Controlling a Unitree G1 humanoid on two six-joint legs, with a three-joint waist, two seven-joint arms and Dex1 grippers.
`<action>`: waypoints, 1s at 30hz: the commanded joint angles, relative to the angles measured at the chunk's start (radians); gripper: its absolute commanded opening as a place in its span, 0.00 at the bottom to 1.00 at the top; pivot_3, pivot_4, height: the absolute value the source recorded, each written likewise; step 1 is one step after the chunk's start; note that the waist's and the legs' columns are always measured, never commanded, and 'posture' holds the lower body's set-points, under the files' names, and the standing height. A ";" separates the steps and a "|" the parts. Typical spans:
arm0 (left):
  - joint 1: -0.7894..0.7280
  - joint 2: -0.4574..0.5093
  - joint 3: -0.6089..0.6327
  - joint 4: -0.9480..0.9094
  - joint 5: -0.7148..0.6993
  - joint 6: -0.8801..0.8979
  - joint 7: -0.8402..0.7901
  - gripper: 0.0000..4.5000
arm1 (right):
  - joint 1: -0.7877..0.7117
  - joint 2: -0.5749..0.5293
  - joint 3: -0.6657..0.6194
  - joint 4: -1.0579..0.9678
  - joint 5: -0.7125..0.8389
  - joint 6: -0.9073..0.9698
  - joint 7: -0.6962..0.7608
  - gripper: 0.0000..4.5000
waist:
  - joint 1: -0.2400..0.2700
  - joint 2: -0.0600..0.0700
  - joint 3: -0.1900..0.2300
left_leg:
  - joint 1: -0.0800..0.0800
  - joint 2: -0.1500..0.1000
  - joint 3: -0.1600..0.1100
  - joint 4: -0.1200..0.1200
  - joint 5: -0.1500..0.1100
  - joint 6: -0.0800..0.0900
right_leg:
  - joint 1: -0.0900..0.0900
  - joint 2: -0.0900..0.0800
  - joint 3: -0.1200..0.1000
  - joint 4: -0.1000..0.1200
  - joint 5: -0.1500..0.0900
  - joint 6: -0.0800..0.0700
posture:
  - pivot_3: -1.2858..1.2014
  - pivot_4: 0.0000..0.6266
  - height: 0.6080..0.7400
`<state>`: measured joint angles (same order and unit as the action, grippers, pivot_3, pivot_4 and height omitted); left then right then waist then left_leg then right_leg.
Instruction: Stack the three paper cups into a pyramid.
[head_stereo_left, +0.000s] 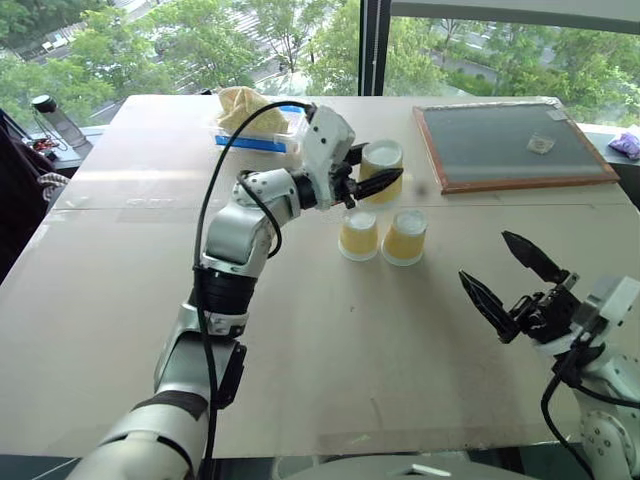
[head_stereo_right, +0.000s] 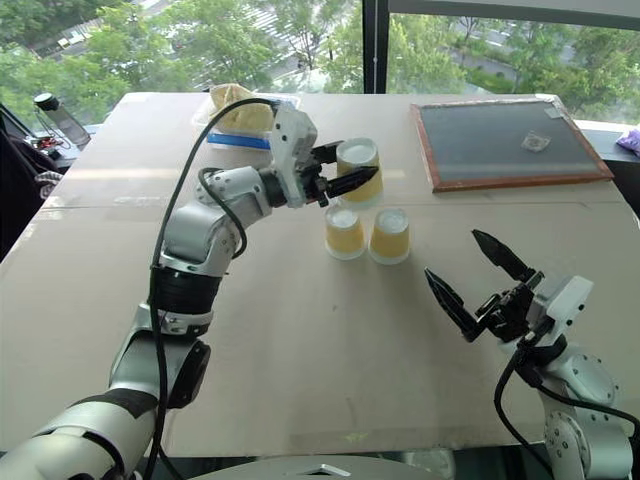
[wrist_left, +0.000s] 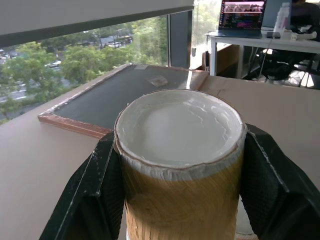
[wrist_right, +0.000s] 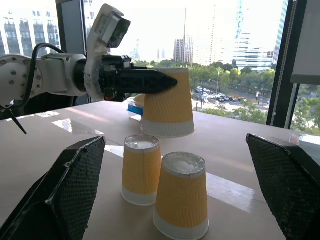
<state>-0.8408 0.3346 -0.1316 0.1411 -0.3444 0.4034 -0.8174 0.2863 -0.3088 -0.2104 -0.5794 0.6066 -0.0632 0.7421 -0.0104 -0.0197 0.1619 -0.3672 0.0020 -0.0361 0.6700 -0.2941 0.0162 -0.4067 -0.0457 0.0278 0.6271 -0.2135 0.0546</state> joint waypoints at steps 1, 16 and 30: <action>-0.037 -0.021 -0.001 0.016 0.005 -0.047 -0.034 0.54 | 0.019 0.018 -0.016 -0.064 0.022 -0.060 -0.016 1.00 | 0.000 0.000 0.000 | 0.000 0.000 0.000 0.000 0.000 0.000 | 0.000 0.000 0.000 0.000 0.000 0.000 | 0.52 0.24 1.00; -0.005 -0.022 -0.010 0.000 0.025 -0.020 -0.072 0.54 | -0.001 0.015 0.036 -0.161 0.051 -0.009 -0.126 1.00 | 0.000 0.000 0.000 | 0.000 0.000 0.000 0.000 0.000 0.000 | 0.000 0.000 0.000 0.000 0.000 0.000 | 0.52 0.24 1.00; 0.034 -0.026 -0.017 -0.027 0.028 -0.018 -0.058 0.54 | -0.017 -0.029 0.053 -0.134 0.075 0.000 -0.089 1.00 | 0.000 0.000 0.000 | 0.000 0.000 0.000 0.000 0.000 0.000 | 0.000 0.000 0.001 0.000 0.000 0.000 | 0.52 0.24 1.00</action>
<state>-0.8106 0.3115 -0.1575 0.1590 -0.3163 0.3972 -0.8773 0.2673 -0.3296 -0.1559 -0.6965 0.6654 -0.0560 0.6408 -0.0101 -0.0196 0.1619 -0.3671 0.0018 -0.0359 0.6704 -0.2941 0.0164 -0.4067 -0.0461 0.0283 0.6276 -0.2135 0.0547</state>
